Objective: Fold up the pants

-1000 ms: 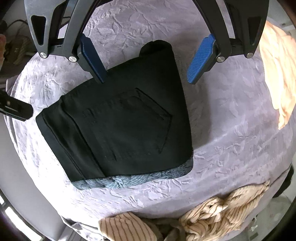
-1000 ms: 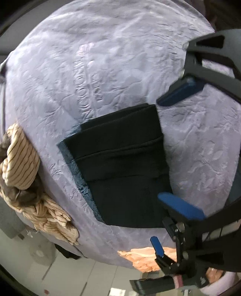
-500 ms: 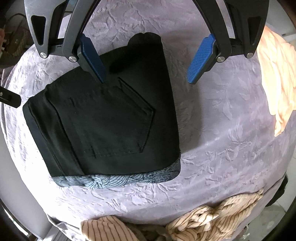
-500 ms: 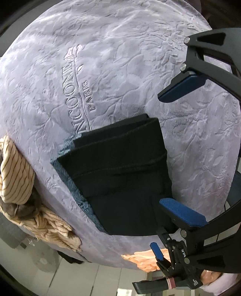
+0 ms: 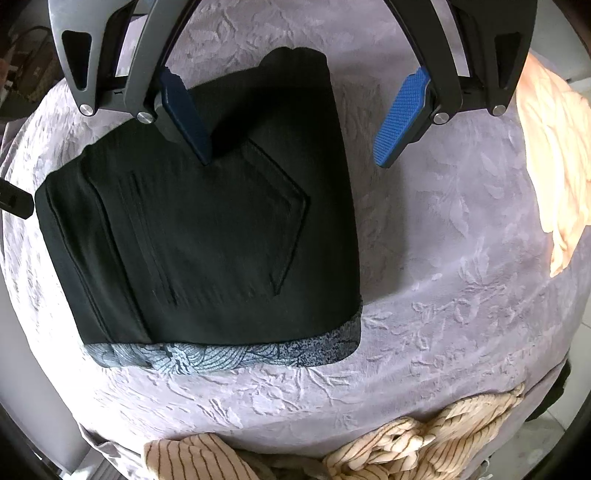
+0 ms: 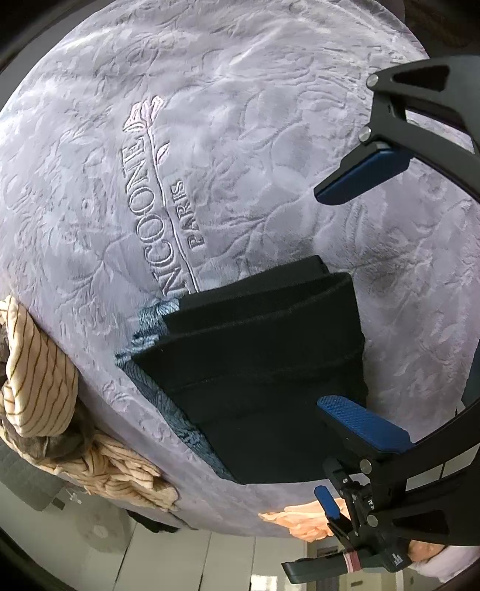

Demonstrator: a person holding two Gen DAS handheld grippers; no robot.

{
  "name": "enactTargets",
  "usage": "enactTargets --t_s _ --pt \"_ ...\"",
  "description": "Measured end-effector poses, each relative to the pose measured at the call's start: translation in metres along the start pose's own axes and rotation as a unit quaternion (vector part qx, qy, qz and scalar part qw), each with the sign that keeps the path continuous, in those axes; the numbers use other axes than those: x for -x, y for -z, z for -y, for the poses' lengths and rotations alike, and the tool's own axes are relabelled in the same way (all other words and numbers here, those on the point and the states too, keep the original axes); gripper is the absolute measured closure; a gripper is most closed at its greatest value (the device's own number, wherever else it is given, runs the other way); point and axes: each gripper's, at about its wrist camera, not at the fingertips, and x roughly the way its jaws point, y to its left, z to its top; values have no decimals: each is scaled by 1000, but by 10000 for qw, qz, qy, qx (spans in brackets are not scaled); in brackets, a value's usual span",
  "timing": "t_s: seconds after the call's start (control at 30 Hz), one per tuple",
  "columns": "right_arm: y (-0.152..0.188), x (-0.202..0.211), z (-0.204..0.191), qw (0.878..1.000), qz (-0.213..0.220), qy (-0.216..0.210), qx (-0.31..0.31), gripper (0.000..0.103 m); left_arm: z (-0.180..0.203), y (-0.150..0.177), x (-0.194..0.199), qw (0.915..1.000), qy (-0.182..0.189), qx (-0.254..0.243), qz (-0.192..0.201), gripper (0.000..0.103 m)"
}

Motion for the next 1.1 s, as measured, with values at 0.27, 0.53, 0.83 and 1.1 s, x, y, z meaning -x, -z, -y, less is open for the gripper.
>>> enactTargets --t_s 0.27,0.53,0.83,1.1 --pt "-11 -9 11 9998 -83 -103 -125 0 -1 -14 -6 9999 93 81 13 13" --pt "-27 -20 19 9994 -253 -195 -112 0 -4 -31 -21 9994 226 232 -87 0" --pt "-42 -38 19 9983 -482 -314 14 0 -1 -36 -37 9987 379 310 -105 0" --pt "-49 -48 17 9969 -640 -435 134 0 0 -50 -48 9973 600 398 -165 0"
